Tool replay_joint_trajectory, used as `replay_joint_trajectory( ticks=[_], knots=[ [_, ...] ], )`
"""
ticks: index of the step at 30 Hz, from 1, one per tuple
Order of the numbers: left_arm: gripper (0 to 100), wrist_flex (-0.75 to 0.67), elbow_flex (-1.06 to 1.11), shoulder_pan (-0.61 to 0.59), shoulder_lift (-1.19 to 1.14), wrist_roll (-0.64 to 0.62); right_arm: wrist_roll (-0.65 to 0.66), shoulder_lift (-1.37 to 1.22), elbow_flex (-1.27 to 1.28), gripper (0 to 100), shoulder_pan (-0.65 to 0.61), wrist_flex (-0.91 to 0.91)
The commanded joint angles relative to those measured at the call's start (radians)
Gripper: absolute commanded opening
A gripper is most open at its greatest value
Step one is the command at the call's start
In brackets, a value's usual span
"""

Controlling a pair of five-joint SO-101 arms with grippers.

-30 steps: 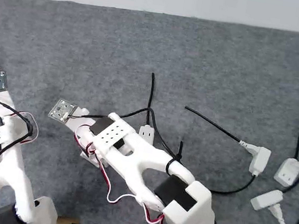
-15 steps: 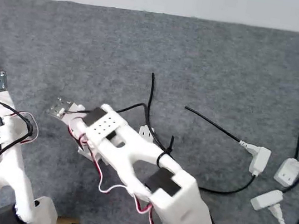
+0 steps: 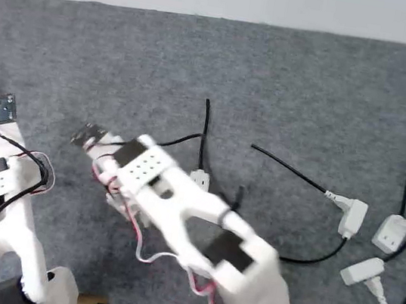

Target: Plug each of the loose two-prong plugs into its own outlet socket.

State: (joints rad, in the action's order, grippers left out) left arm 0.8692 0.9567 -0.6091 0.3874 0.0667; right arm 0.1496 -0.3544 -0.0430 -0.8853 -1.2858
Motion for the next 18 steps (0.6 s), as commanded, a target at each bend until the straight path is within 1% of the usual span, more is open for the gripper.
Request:
replay_joint_trajectory(
  ticks=[1,5,7,9,11,14,16,18],
  knots=[
    [5,-0.011,-0.033,0.035,-0.006,0.006,-0.020,0.374,0.176,0.8,0.056,0.090],
    [4,0.051,-0.076,0.110,-0.098,0.011,-0.012,0.704,0.402,0.8,0.079,0.189],
    [4,0.087,-0.127,0.144,-0.170,0.021,0.006,0.823,0.477,0.8,0.079,0.214],
    [4,0.129,-0.174,0.169,-0.226,0.087,0.012,0.898,0.526,0.8,0.079,0.231],
    [4,0.186,-0.206,0.206,-0.264,0.186,0.018,0.929,0.555,0.8,0.079,0.246],
    [1,0.249,-0.189,0.316,-0.265,0.345,0.018,0.931,0.569,0.8,0.076,0.260],
    [1,0.265,-0.162,0.385,-0.241,0.410,0.018,0.931,0.580,0.8,0.074,0.269],
    [1,0.261,-0.119,0.431,-0.195,0.446,0.014,0.931,0.585,0.8,0.073,0.269]
  ],
)
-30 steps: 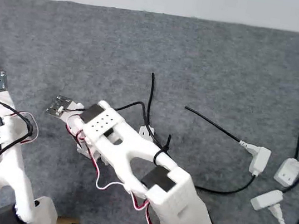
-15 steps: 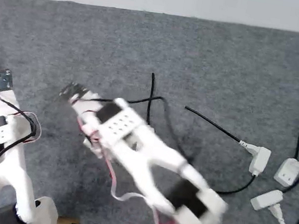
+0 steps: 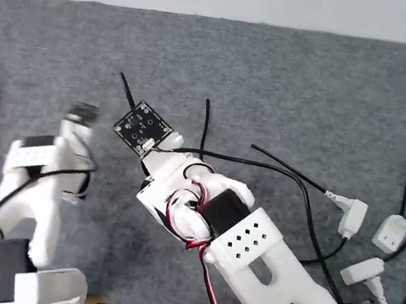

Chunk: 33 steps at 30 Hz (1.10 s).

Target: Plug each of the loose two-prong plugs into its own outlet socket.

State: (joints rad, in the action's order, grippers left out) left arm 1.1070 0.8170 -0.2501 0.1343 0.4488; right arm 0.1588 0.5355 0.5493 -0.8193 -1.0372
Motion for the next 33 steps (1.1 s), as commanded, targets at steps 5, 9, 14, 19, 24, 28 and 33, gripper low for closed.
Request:
replay_joint_trajectory(
  ticks=[5,9,14,19,24,28,33],
  knots=[
    [1,-0.009,0.130,0.146,0.184,0.095,0.003,0.041,0.009,0.8,-0.008,0.021],
    [1,-0.008,0.177,0.196,0.239,0.124,0.003,0.041,0.032,0.8,-0.058,0.033],
    [1,-0.009,0.208,0.203,0.288,0.146,0.006,0.041,0.063,0.8,-0.059,0.059],
    [1,-0.008,0.285,0.210,0.402,0.198,0.005,0.039,0.064,0.8,-0.058,0.065],
    [1,-0.008,0.409,0.275,0.609,0.216,0.005,0.039,0.064,0.8,-0.058,0.064],
    [1,-0.008,0.479,0.288,0.764,0.210,0.005,0.039,0.064,0.8,-0.058,0.064],
    [1,-0.028,0.526,0.287,0.870,0.135,-0.052,0.039,0.063,0.8,-0.005,0.067]
  ],
)
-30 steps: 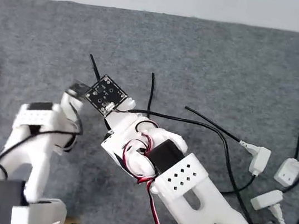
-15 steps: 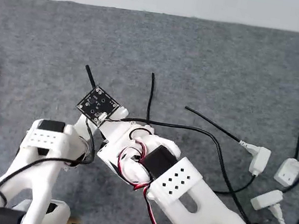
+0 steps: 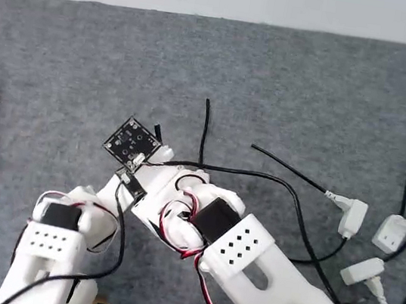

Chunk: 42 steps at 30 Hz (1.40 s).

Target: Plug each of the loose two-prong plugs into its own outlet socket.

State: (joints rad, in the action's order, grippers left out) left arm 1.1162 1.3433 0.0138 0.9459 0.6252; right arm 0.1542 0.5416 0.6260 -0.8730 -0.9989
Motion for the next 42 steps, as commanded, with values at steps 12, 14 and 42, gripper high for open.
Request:
replay_joint_trajectory(
  ticks=[12,14,42],
  knots=[
    [2,-0.235,0.028,-0.166,0.104,-0.342,-0.350,-0.185,-0.015,0.8,0.360,0.248],
    [2,-0.233,0.028,-0.169,0.104,-0.341,-0.361,-0.232,-0.014,0.8,0.381,0.309],
    [2,-0.230,0.044,-0.169,0.112,-0.272,-0.298,-0.363,0.066,0.8,0.420,0.427]
  ],
)
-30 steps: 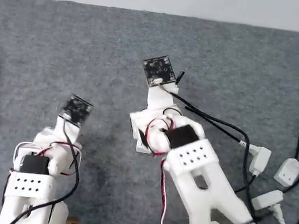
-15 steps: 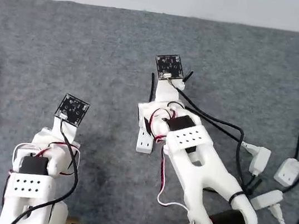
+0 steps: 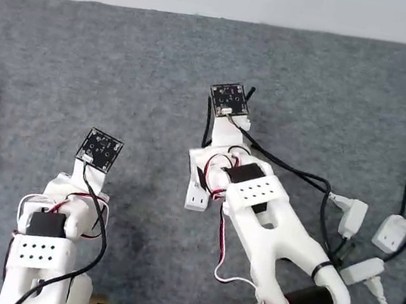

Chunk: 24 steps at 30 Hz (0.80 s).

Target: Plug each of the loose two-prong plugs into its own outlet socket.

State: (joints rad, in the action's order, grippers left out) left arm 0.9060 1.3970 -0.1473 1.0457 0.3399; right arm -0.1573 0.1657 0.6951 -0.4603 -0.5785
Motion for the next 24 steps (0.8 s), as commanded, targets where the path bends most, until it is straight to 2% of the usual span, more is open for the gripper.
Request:
replay_joint_trajectory(
  ticks=[1,11,15,18,24],
  knots=[
    [2,-0.020,-0.010,-0.008,0.012,0.014,0.014,0.013,-0.003,0.8,0.007,0.007],
    [2,0.025,-0.028,-0.006,0.003,0.009,0.025,0.087,-0.006,0.8,0.002,-0.013],
    [2,0.029,-0.031,-0.006,0.002,0.011,0.112,0.194,-0.068,0.8,-0.015,-0.257],
    [2,0.029,-0.030,-0.006,0.002,0.014,0.146,0.223,-0.123,0.8,0.073,-0.452],
    [2,0.026,-0.024,-0.006,0.002,0.014,0.239,0.153,-0.109,0.8,0.321,-0.506]
  ],
)
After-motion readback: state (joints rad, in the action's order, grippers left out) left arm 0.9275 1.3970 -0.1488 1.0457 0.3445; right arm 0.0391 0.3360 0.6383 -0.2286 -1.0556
